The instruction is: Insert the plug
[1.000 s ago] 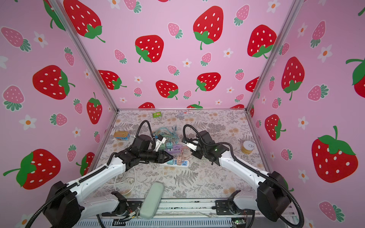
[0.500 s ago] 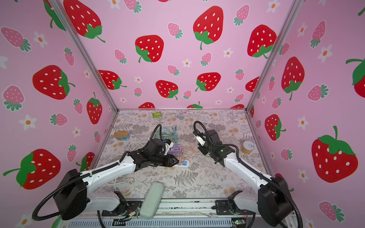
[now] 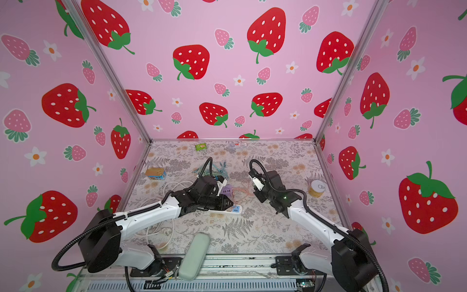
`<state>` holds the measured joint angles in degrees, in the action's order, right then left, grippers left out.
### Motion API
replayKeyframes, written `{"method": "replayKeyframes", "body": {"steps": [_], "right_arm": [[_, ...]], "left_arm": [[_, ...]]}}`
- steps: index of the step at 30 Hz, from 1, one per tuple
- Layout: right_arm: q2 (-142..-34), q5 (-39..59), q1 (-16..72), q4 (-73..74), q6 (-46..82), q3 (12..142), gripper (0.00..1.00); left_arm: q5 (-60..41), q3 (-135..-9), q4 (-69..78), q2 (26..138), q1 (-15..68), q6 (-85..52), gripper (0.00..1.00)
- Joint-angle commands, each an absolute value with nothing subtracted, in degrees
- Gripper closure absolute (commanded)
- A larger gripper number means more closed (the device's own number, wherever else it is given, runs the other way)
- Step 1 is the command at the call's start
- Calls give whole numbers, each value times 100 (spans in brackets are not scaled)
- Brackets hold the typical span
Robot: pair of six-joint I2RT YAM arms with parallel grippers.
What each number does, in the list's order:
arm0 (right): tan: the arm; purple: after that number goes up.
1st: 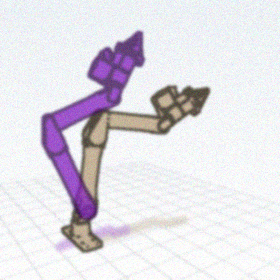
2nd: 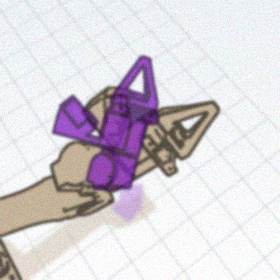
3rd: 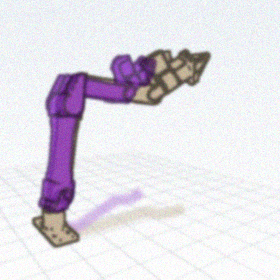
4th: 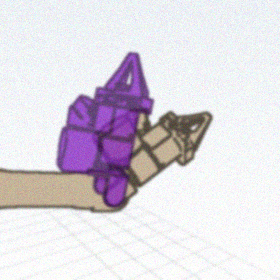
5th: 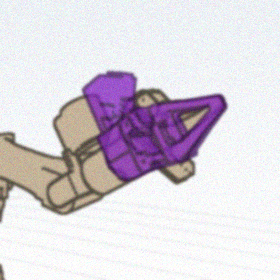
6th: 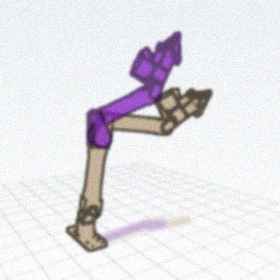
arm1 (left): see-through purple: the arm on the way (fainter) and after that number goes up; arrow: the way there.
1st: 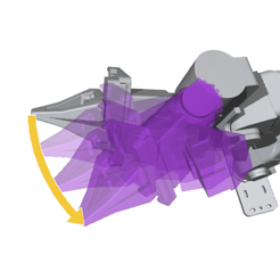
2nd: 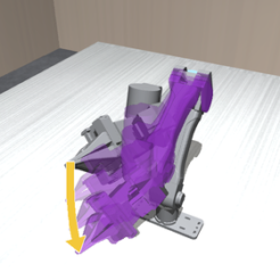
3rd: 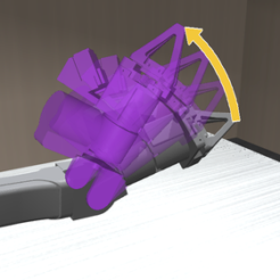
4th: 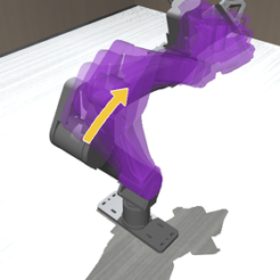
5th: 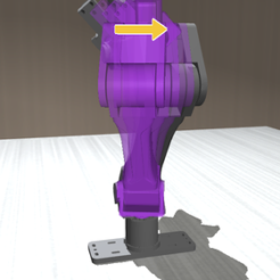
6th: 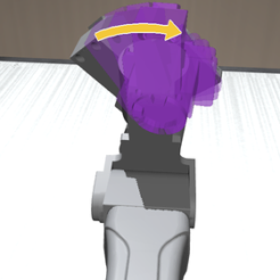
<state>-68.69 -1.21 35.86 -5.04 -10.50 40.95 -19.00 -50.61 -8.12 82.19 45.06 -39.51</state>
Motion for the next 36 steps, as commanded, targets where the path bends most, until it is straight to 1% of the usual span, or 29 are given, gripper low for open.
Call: {"method": "replayKeyframes", "body": {"steps": [1, 3, 10, 18, 22, 25, 29, 30, 34, 36], "right_arm": [[-6722, 43, 3595, -348, -966, 4000, 85], [-6730, 106, 3603, -358, -997, 3992, 85], [-6837, 544, 3682, -549, -1024, 4045, 85], [-6977, 822, 3770, -694, -690, 4015, 85], [-7096, 730, 3788, -884, -655, 4060, 85], [-7096, 633, 3781, -971, -574, 4096, 85], [-7002, 648, 3790, -1012, -476, 4109, 85], [-6966, 657, 3794, -1017, -462, 4093, 85], [-6844, 586, 3797, -1077, -435, 4043, 85], [-6799, 517, 3797, -1115, -407, 4028, 85]], "left_arm": [[-2127, -5273, -530, 8304, 4535, -4263, 81], [-2210, -5273, -407, 8289, 4531, -4394, 83], [-2041, -5168, -216, 8050, 4513, -4700, 85], [-1883, -4913, 157, 7910, 4422, -5030, 85], [-1889, -4800, 225, 7855, 4369, -5089, 85], [-1933, -4709, 251, 7690, 4331, -5064, 79], [-1960, -4716, 144, 7435, 4257, -4980, 63], [-2055, -4751, 119, 7396, 4231, -4932, 61], [-2432, -5051, -342, 7242, 4219, -4442, 54], [-2601, -5456, -1179, 7154, 4213, -3707, 53]]}}
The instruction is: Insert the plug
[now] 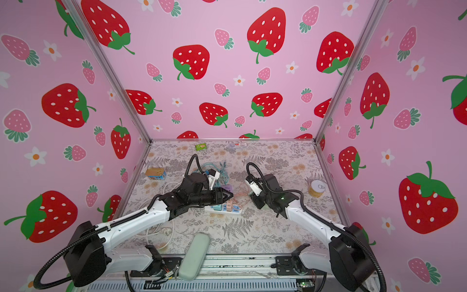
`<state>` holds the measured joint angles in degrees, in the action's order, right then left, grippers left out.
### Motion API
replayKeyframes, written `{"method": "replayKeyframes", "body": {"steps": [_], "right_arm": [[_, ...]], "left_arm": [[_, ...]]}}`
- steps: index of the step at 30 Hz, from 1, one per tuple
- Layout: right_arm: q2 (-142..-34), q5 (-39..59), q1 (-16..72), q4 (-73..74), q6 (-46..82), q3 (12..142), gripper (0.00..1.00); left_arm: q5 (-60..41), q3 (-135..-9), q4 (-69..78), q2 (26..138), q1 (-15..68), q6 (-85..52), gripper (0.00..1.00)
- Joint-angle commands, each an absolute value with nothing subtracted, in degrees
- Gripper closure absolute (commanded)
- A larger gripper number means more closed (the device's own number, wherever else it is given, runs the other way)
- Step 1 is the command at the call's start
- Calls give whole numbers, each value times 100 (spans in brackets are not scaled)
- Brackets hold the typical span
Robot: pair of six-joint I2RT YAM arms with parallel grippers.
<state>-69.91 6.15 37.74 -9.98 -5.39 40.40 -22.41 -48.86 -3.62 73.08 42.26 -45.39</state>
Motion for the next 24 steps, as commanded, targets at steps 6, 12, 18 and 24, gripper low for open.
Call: {"method": "replayKeyframes", "body": {"steps": [6, 12, 18, 24], "right_arm": [[-6659, 76, 3788, -963, -148, 3934, 85], [-6663, -152, 3442, -913, 323, 3970, 85], [-6567, -11, 3100, -997, 668, 3920, 85], [-6250, -67, 2786, -978, 927, 3691, 85]], "left_arm": [[-2007, -6537, -3572, 7090, 4240, -1347, 52], [-1556, -7264, -4074, 7604, 4525, 190, 48], [-1357, -8265, -4798, 8613, 5019, 1511, 48], [-1115, -8590, -4688, 9216, 5494, 1990, 48]]}}
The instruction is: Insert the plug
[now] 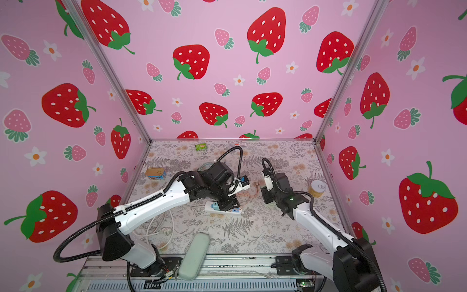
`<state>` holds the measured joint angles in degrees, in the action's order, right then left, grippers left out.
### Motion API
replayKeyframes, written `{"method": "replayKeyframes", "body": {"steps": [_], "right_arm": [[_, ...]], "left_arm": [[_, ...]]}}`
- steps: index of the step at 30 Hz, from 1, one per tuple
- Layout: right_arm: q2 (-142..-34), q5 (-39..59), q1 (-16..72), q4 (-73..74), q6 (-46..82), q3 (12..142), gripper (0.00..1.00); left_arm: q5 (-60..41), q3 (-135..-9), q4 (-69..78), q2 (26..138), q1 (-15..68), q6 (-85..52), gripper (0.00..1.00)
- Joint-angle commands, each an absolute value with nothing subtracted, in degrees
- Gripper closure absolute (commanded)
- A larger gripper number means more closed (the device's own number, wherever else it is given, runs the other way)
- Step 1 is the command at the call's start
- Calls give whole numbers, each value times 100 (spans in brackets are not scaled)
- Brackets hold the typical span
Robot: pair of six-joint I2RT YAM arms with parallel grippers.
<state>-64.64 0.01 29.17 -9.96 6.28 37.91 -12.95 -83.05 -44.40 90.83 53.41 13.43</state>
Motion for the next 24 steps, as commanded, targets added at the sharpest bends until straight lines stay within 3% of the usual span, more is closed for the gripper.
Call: {"method": "replayKeyframes", "body": {"steps": [1, 16, 24], "right_arm": [[-6185, -88, 2719, -952, 978, 3669, 85], [-5467, -339, 2226, -878, 1324, 3463, 85], [-5370, -483, 2215, -918, 1331, 3412, 85]], "left_arm": [[-1052, -8648, -4712, 9319, 5584, 2047, 48], [418, -9455, -5031, 10979, 6100, 2138, 55], [634, -9651, -5282, 11429, 6115, 1969, 61]]}}
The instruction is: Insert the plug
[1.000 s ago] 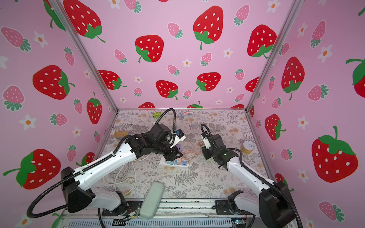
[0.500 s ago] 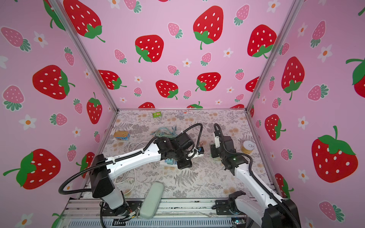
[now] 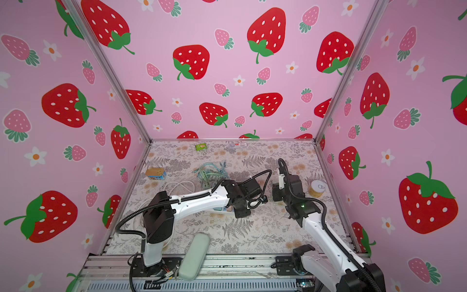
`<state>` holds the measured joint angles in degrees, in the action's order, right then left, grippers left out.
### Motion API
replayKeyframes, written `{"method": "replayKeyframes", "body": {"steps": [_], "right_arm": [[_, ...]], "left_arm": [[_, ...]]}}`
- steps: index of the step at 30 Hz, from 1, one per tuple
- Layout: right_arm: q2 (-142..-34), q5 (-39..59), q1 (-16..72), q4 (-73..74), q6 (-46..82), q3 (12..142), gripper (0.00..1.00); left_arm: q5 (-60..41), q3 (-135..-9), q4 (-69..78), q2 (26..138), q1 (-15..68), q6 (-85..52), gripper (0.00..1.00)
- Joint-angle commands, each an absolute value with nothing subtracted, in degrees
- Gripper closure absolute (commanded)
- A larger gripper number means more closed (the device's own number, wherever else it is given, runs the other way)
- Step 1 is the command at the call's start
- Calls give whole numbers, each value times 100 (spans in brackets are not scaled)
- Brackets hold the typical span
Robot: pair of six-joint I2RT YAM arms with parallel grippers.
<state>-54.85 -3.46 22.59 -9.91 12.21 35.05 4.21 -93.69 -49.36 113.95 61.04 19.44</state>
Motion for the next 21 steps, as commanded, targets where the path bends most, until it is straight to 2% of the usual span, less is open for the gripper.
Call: {"method": "replayKeyframes", "body": {"steps": [1, 8, 19, 21], "right_arm": [[-5370, -483, 2215, -922, 1334, 3412, 85], [-5357, -475, 2215, -914, 1340, 3393, 85], [-5300, -457, 2219, -884, 1336, 3358, 85], [-5299, -442, 2215, -879, 1345, 3341, 85]], "left_arm": [[689, -9650, -5306, 11462, 6109, 1962, 62], [1333, -9537, -5232, 11580, 6109, 1951, 70], [1574, -9598, -4968, 11619, 6082, 1634, 99], [1507, -9568, -4860, 11520, 6049, 1541, 100]]}}
